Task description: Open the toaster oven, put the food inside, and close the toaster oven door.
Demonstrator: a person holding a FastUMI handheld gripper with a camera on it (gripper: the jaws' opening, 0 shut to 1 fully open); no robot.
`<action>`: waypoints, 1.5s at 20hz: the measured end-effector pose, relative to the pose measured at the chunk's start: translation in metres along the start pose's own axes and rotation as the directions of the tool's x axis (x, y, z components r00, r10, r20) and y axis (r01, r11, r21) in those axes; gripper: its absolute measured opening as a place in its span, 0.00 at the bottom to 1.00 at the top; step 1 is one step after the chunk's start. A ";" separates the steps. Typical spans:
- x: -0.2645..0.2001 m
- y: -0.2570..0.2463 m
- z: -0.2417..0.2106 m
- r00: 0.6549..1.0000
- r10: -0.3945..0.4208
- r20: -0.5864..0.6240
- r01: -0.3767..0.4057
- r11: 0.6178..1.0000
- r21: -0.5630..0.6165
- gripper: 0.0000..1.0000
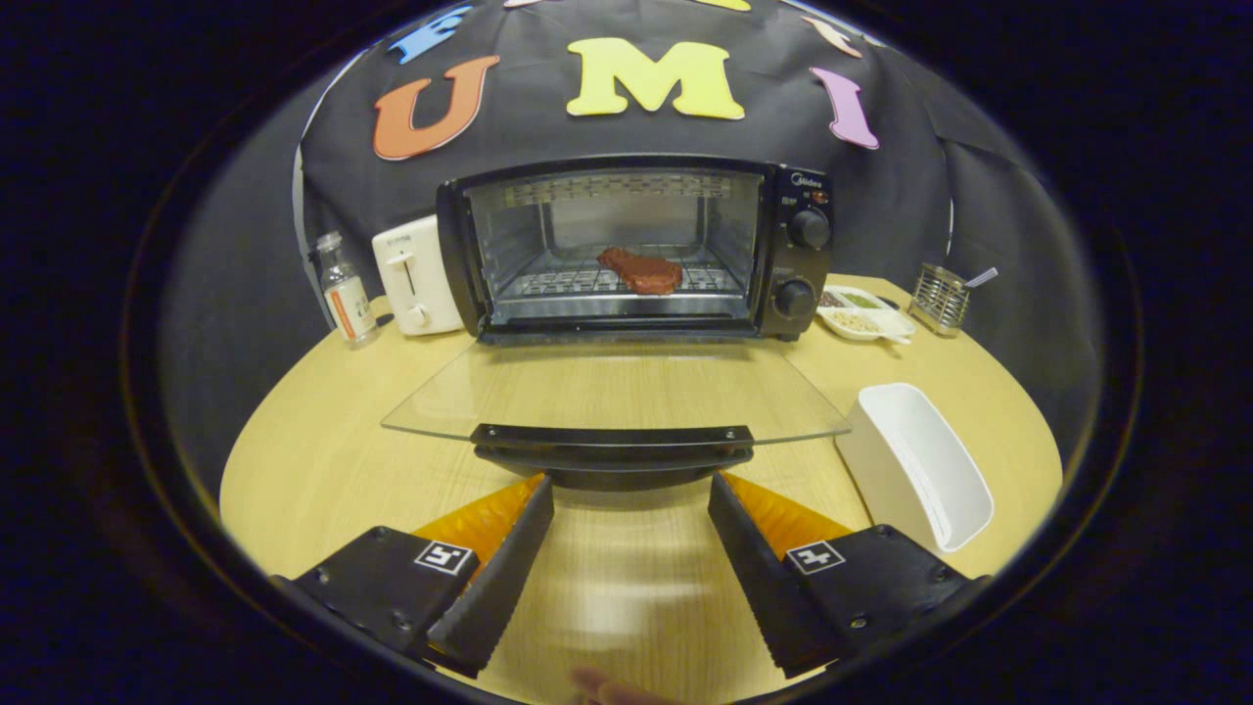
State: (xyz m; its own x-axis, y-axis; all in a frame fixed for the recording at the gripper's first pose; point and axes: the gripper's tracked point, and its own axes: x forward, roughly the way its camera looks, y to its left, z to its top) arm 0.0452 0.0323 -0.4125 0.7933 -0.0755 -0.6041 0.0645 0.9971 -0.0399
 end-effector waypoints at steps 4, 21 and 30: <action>-0.011 0.001 0.038 0.996 0.000 0.093 0.003 1.000 -0.027 1.00; -0.052 0.005 0.184 0.947 -0.019 0.320 0.074 0.984 -0.160 1.00; -0.224 -0.021 0.233 0.873 -0.008 0.488 0.068 0.992 -0.105 1.00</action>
State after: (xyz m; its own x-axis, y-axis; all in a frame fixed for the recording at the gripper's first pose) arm 0.0067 0.0265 -0.0910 0.9872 -0.0777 -0.1390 0.0544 0.9849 -0.1645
